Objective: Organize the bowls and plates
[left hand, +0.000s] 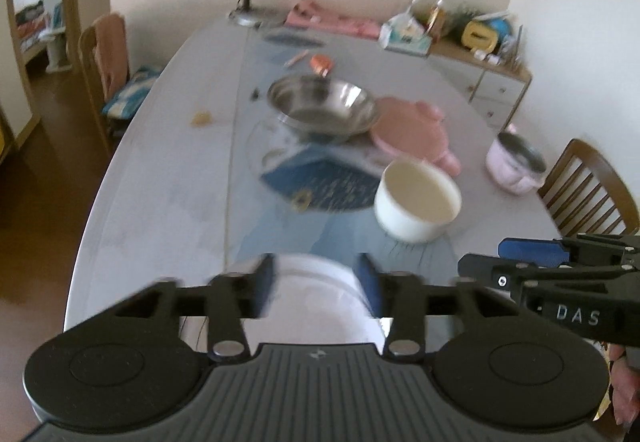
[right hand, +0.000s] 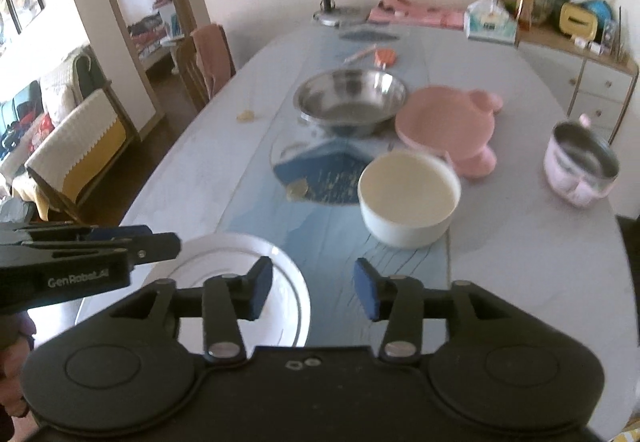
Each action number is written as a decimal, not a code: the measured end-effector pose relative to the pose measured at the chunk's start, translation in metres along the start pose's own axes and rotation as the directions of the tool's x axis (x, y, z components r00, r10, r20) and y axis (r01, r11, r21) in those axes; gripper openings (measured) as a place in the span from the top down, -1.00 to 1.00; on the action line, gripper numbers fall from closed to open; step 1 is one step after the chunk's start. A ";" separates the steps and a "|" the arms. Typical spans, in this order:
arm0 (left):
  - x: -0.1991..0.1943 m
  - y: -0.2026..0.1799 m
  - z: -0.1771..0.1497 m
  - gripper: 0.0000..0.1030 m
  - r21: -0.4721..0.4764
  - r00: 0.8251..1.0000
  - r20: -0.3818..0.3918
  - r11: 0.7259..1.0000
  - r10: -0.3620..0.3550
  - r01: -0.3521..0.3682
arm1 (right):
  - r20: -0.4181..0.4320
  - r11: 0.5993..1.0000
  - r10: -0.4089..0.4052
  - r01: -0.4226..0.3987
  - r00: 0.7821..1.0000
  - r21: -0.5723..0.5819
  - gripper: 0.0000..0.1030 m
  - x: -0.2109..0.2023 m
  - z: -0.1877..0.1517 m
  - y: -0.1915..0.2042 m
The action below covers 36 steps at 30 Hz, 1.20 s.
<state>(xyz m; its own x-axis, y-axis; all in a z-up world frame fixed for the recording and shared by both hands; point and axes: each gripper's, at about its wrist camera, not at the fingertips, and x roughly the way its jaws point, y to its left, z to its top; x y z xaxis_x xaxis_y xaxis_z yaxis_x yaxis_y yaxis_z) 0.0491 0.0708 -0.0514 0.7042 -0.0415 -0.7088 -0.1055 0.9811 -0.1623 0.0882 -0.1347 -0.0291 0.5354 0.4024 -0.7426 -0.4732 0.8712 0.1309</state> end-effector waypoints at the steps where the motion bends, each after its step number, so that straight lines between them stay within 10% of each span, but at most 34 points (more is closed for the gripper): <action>1: -0.002 -0.004 0.003 -0.23 0.010 1.000 0.018 1.000 0.002 -0.002 | 0.012 1.000 -0.005 0.005 1.000 -0.003 -0.03 -0.003 0.002 -0.002; 20: 0.047 -0.074 0.082 -0.54 0.035 0.996 0.085 0.999 0.001 -0.004 | 0.148 0.996 -0.076 0.083 0.986 -0.042 -0.97 -0.003 0.076 -0.093; 36: 0.182 -0.129 0.150 -0.54 -0.031 0.995 -0.050 0.996 0.082 -0.084 | 0.040 0.994 -0.064 0.067 0.997 -0.084 -0.99 0.096 0.159 -0.227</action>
<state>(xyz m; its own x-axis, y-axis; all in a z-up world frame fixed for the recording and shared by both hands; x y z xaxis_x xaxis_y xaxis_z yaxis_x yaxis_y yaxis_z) 0.2957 -0.0346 -0.0564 0.6573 0.0296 -0.7530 -0.1858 0.9748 -0.1239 0.3581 -0.2488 -0.0256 0.5919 0.3565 -0.7229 -0.4934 0.8695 0.0248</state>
